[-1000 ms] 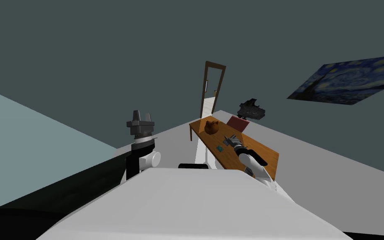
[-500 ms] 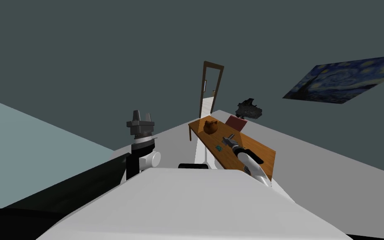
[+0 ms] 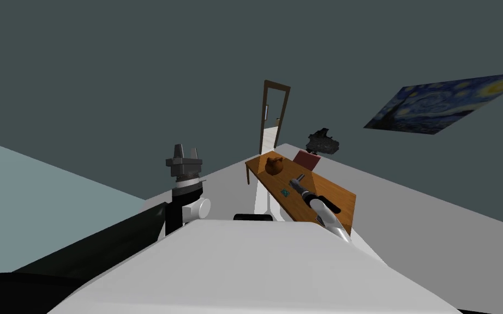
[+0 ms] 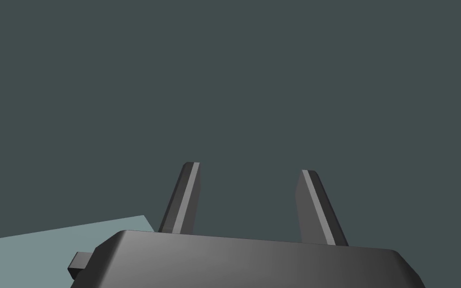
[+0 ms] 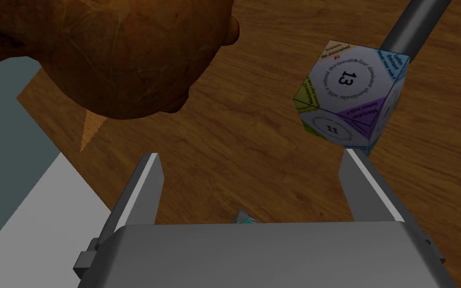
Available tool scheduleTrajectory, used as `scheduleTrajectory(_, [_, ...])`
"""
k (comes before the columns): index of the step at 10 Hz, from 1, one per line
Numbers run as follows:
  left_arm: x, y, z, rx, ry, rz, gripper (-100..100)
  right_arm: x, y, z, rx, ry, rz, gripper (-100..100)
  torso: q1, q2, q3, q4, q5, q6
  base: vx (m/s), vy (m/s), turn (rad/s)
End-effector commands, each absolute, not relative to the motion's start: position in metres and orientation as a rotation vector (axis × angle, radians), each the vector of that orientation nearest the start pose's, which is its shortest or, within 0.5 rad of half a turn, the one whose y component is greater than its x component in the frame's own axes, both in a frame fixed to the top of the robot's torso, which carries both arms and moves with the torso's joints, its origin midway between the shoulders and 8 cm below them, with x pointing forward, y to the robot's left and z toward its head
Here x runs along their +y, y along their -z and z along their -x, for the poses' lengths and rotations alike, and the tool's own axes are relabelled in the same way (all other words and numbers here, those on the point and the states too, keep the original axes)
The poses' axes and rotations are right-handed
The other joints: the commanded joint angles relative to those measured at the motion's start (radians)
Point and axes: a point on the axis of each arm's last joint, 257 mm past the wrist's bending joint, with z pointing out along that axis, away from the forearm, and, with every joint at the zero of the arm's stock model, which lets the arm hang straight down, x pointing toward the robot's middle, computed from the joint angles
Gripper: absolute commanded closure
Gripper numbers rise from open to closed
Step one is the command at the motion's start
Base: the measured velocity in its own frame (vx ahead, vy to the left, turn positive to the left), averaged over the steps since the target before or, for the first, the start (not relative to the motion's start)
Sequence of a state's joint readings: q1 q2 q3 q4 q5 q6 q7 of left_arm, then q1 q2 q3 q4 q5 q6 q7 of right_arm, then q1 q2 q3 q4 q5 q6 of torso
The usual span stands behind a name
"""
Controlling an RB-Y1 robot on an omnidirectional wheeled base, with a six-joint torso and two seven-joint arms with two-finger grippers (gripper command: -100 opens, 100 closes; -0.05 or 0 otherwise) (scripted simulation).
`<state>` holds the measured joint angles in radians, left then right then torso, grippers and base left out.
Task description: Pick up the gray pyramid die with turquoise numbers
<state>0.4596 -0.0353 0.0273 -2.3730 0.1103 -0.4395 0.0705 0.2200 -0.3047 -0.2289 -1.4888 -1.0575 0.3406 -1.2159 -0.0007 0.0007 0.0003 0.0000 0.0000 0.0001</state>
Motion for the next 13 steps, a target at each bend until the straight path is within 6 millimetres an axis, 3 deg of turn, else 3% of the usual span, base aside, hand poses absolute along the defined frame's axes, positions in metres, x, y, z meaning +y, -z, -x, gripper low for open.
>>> scheduleTrajectory(1, [0.297, -0.067, -0.332, 0.446, 1.445, 0.709, 0, -0.405, 0.393, -0.427, 0.728, 1.435, 2.388, -100, 0.000, 0.000, 0.000, 0.000, 0.000, 0.000, -0.013, -0.010, -0.109])
scheduleTrajectory(13, [0.297, -0.067, -0.332, 0.446, 1.445, 0.709, 0, -0.361, 0.461, -0.409, 1.058, 1.012, 2.189, -100, 0.002, -0.002, -0.001, 0.000, 0.000, 0.000, 0.007, 0.004, -0.031])
